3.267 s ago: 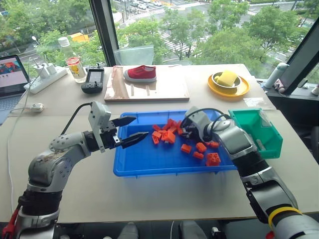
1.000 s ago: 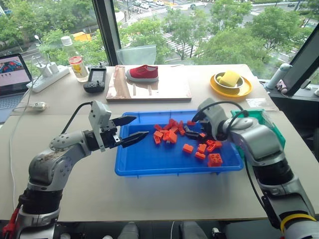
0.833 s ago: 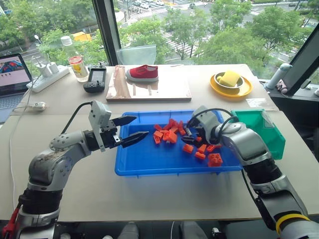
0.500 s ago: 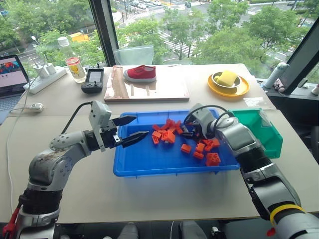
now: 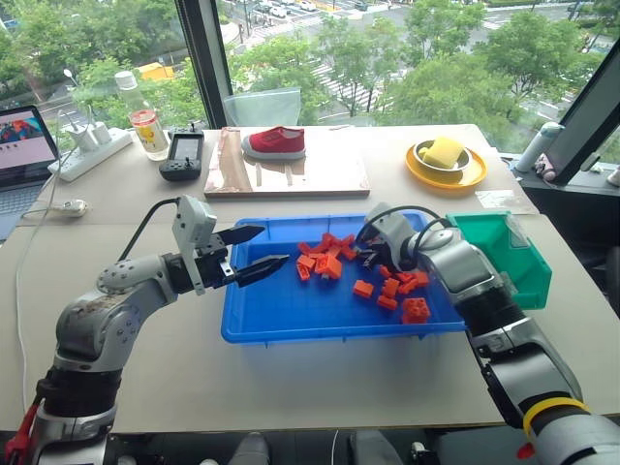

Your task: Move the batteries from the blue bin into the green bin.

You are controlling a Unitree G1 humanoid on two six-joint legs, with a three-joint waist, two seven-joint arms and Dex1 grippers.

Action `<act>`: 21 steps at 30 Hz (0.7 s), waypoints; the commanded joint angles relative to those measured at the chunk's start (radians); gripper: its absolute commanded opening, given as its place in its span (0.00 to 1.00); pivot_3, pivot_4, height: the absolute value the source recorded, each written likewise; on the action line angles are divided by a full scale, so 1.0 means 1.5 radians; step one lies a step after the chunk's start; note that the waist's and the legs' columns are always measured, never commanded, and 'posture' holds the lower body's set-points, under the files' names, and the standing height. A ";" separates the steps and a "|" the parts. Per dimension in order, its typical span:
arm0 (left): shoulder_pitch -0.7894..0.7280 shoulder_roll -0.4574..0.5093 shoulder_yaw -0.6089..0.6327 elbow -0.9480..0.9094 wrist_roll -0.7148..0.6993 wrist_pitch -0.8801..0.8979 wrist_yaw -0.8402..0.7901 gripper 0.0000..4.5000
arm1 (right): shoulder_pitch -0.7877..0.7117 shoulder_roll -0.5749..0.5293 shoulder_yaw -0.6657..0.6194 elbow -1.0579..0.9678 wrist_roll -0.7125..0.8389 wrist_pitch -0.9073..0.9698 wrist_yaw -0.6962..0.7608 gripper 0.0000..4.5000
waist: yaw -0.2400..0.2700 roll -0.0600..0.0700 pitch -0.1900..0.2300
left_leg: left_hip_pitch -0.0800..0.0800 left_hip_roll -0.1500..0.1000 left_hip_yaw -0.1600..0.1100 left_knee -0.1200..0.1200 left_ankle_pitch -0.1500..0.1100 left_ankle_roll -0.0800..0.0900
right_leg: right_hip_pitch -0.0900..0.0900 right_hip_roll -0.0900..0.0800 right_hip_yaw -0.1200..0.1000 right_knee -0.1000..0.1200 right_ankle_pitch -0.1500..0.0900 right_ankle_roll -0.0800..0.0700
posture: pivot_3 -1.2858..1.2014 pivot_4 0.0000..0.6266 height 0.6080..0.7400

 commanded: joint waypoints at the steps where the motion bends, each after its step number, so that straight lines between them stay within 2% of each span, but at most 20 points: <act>1: 0.003 0.013 0.016 -0.019 -0.004 -0.003 -0.006 1.00 | -0.022 -0.056 -0.145 -0.100 0.029 0.087 -0.022 0.06 | 0.001 0.000 0.000 | 0.000 0.000 0.000 0.000 0.000 0.000 | 0.000 0.000 0.000 0.000 0.000 0.000 | 0.52 0.24 1.00; 3: 0.005 0.016 0.017 -0.018 -0.004 -0.002 -0.008 1.00 | 0.006 -0.107 -0.161 -0.099 0.010 0.090 -0.039 0.06 | 0.005 0.000 0.000 | 0.000 0.000 0.000 0.000 0.000 0.000 | 0.000 0.000 0.000 0.000 0.000 0.000 | 0.52 0.24 1.00; 7: 0.008 0.026 0.018 -0.011 -0.003 -0.002 -0.019 1.00 | 0.133 -0.207 -0.180 -0.076 -0.019 0.068 -0.052 0.06 | 0.018 -0.001 0.000 | 0.000 0.000 0.000 0.000 0.000 0.000 | 0.001 0.000 0.000 -0.001 0.000 0.000 | 0.52 0.24 1.00; 10: 0.010 0.032 0.018 -0.009 -0.001 -0.004 -0.025 1.00 | 0.181 -0.218 -0.186 -0.081 -0.006 0.059 -0.051 0.06 | 0.016 0.000 0.000 | 0.000 0.000 0.002 0.000 0.000 0.000 | 0.001 -0.001 0.001 -0.002 0.000 0.000 | 0.52 0.24 1.00; 12: 0.010 0.035 0.018 -0.007 0.000 -0.005 -0.029 1.00 | 0.204 -0.216 -0.185 -0.083 -0.004 0.052 -0.055 0.29 | 0.010 0.001 0.000 | 0.001 0.000 0.003 0.000 0.000 0.001 | 0.000 -0.001 0.002 -0.001 0.000 0.000 | 0.52 0.24 1.00; 14: 0.009 0.036 0.018 -0.006 0.001 -0.005 -0.030 1.00 | 0.224 -0.221 -0.184 -0.077 -0.011 0.044 -0.063 0.40 | 0.007 0.001 0.000 | 0.001 0.000 0.003 0.000 0.000 0.001 | 0.000 0.000 0.002 -0.001 0.000 0.000 | 0.52 0.24 1.00; 17: 0.009 0.038 0.020 -0.006 0.002 -0.004 -0.032 1.00 | 0.224 -0.219 -0.186 -0.085 -0.006 0.034 -0.069 0.65 | 0.012 0.001 0.000 | 0.001 0.000 0.003 0.000 0.000 0.001 | 0.000 0.000 0.002 -0.001 0.000 0.000 | 0.52 0.24 1.00; 20: 0.011 0.044 0.024 -0.003 0.002 -0.005 -0.034 1.00 | 0.151 -0.171 -0.194 -0.142 0.052 0.052 -0.050 0.87 | 0.011 0.001 0.000 | 0.001 0.000 0.003 0.000 0.000 0.001 | 0.000 0.000 0.002 -0.001 0.000 0.000 | 0.52 0.24 1.00; 21: 0.012 0.047 0.025 -0.001 0.003 -0.005 -0.035 1.00 | 0.127 -0.153 -0.187 -0.161 0.074 0.058 -0.039 0.87 | 0.009 0.001 0.000 | 0.001 0.000 0.003 0.000 0.000 0.001 | 0.000 0.000 0.002 -0.001 0.000 0.000 | 0.52 0.24 1.00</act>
